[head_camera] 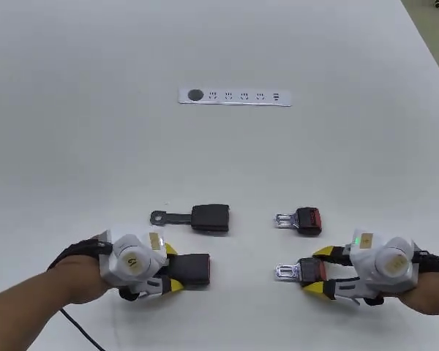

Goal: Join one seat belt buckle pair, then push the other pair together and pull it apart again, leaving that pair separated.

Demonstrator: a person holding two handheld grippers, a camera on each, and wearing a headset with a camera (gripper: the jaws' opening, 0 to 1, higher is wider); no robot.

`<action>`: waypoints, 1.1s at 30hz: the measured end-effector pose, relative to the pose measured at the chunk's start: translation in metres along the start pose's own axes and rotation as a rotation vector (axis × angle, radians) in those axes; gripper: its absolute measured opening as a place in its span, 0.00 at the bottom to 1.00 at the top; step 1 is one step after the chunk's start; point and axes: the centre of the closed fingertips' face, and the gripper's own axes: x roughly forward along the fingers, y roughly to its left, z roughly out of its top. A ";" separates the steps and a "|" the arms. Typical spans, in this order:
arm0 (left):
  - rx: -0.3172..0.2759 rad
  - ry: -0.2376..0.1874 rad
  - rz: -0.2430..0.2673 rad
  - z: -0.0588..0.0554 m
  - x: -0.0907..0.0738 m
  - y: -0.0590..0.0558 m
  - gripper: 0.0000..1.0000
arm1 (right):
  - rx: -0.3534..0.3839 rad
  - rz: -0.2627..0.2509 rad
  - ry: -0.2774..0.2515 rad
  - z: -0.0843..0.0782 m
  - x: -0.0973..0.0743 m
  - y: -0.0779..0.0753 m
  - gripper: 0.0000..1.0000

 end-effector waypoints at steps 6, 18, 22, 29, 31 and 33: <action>0.008 0.007 -0.004 0.002 -0.001 -0.001 0.33 | -0.008 0.016 -0.033 0.017 0.016 0.008 0.36; 0.021 0.012 -0.014 0.002 -0.001 -0.003 0.33 | -0.017 0.040 -0.077 0.039 0.038 0.020 0.36; 0.027 0.013 -0.020 0.002 -0.001 -0.003 0.33 | -0.018 0.042 -0.085 0.044 0.042 0.021 0.36; 0.038 0.017 -0.028 -0.001 0.000 -0.002 0.33 | -0.027 0.052 -0.101 0.057 0.051 0.027 0.36; 0.036 0.017 -0.027 -0.001 0.000 -0.002 0.33 | -0.028 0.052 -0.104 0.059 0.055 0.029 0.36; 0.034 0.018 -0.026 -0.002 0.000 -0.002 0.33 | -0.028 0.055 -0.106 0.061 0.058 0.031 0.36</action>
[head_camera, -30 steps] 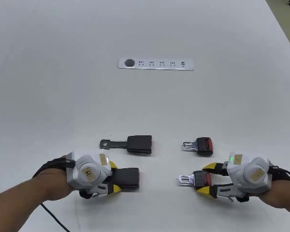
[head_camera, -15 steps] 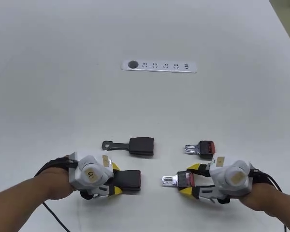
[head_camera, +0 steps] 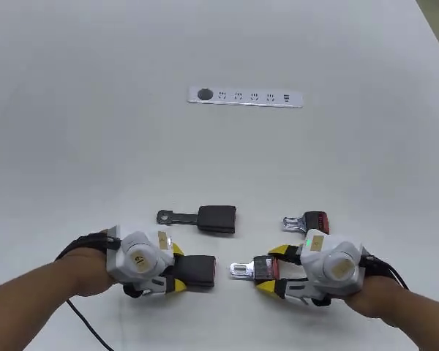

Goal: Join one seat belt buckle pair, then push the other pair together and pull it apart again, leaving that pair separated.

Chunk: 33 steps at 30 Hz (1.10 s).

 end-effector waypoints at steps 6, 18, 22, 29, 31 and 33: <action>-0.001 0.002 0.000 0.002 -0.001 -0.001 0.33 | -0.002 -0.004 -0.006 0.009 0.009 0.005 0.36; -0.003 0.013 0.003 0.001 0.000 0.000 0.33 | 0.003 -0.010 -0.005 0.022 0.026 0.018 0.36; -0.001 0.014 0.003 0.004 -0.001 -0.001 0.33 | 0.006 -0.010 -0.009 0.023 0.025 0.017 0.36; 0.028 0.024 -0.005 0.003 0.001 0.000 0.33 | 0.016 -0.017 -0.010 0.024 0.026 0.018 0.36; 0.023 0.029 -0.007 0.003 0.001 0.000 0.33 | 0.016 -0.019 -0.010 0.027 0.026 0.021 0.36; 0.029 0.028 -0.011 0.003 0.000 -0.001 0.33 | 0.017 -0.020 -0.013 0.028 0.027 0.020 0.36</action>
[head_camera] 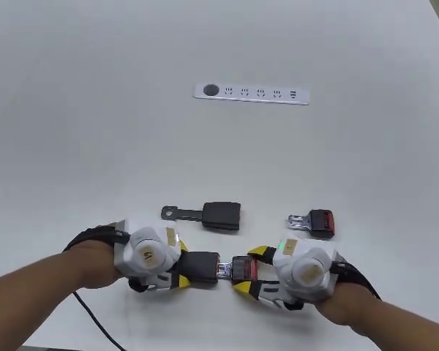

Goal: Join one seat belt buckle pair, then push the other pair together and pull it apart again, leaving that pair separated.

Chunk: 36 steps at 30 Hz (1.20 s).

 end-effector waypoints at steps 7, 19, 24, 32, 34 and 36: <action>0.004 -0.003 -0.008 0.000 0.000 0.000 0.33 | -0.004 0.004 0.008 0.004 0.004 0.003 0.36; 0.006 0.005 -0.008 -0.004 0.000 0.001 0.33 | 0.020 -0.025 -0.002 0.011 0.011 0.007 0.36; 0.005 0.008 -0.007 -0.004 -0.001 0.001 0.33 | 0.021 -0.037 0.001 0.009 0.015 0.007 0.36; 0.009 0.002 -0.008 -0.004 -0.002 0.000 0.33 | 0.006 -0.030 -0.001 0.009 0.013 0.008 0.36; 0.014 -0.001 -0.009 -0.004 -0.002 0.000 0.33 | 0.001 -0.027 0.001 0.009 0.013 0.008 0.36; 0.019 -0.001 -0.010 -0.004 -0.002 0.000 0.33 | -0.004 -0.024 0.002 0.010 0.011 0.009 0.36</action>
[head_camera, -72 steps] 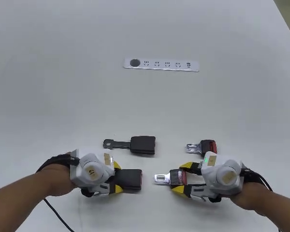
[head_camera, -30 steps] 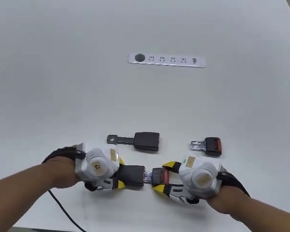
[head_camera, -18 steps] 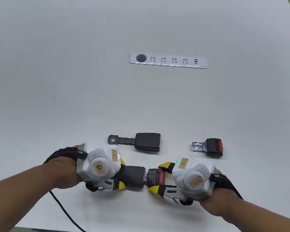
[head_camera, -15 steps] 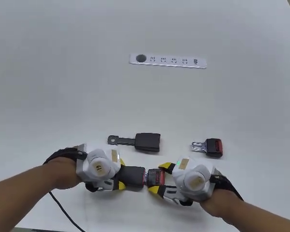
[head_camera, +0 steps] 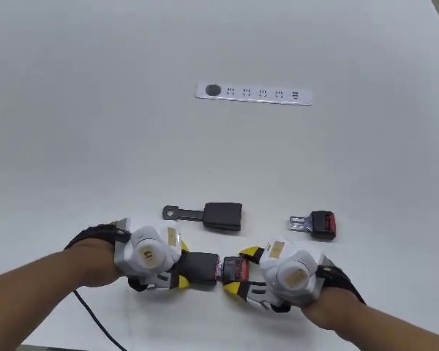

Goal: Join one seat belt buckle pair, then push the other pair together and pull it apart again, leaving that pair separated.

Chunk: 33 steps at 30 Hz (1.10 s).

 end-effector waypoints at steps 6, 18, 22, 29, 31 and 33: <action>-0.059 -0.052 0.035 -0.001 -0.001 0.002 0.33 | -0.007 -0.006 0.009 0.000 -0.002 0.001 0.36; -0.011 -0.110 -0.003 0.000 -0.002 0.001 0.32 | -0.079 0.065 0.006 -0.003 -0.004 -0.002 0.35; 0.023 -0.110 -0.029 0.000 -0.003 0.001 0.32 | -0.103 0.088 -0.002 -0.004 -0.005 -0.002 0.34; 0.041 -0.128 -0.051 0.000 -0.003 0.004 0.31 | -0.145 0.125 -0.011 -0.005 -0.006 -0.002 0.33; 0.053 -0.129 -0.059 0.001 -0.003 0.003 0.31 | -0.150 0.130 -0.015 -0.004 -0.008 -0.001 0.32; 0.061 -0.131 -0.063 0.000 -0.003 0.003 0.31 | -0.150 0.134 -0.019 -0.003 -0.008 -0.001 0.32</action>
